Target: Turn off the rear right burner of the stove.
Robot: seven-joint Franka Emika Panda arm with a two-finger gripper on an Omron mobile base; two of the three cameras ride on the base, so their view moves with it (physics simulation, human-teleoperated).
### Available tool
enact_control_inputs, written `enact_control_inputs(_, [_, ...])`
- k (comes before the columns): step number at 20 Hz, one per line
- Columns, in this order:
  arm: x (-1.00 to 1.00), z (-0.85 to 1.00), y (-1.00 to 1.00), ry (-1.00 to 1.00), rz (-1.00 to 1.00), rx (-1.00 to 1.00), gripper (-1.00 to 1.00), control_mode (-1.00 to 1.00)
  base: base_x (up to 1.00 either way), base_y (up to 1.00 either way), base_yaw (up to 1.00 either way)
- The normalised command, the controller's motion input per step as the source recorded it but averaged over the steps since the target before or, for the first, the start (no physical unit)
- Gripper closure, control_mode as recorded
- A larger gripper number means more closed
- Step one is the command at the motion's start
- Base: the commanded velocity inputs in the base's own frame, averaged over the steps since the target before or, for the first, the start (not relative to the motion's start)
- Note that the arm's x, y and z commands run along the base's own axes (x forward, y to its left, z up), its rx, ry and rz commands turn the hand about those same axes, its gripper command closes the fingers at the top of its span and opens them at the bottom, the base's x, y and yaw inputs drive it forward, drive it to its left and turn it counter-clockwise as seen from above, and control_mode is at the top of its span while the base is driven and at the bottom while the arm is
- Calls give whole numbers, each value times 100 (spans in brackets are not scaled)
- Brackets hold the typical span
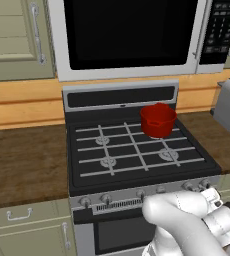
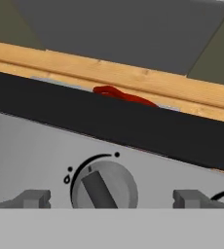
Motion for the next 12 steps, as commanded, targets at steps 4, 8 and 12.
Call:
enact_control_inputs(4, [16, 2, 0, 4, 0, 0, -100, -100, 0, 0, 0])
enact_control_inputs(8, [3, 0, 0, 0, 0, 0, -100, -100, 0, 0, 0])
enact_control_inputs(12, [4, 0, 0, 0, 0, 0, 100, -100, 0, 0, 0])
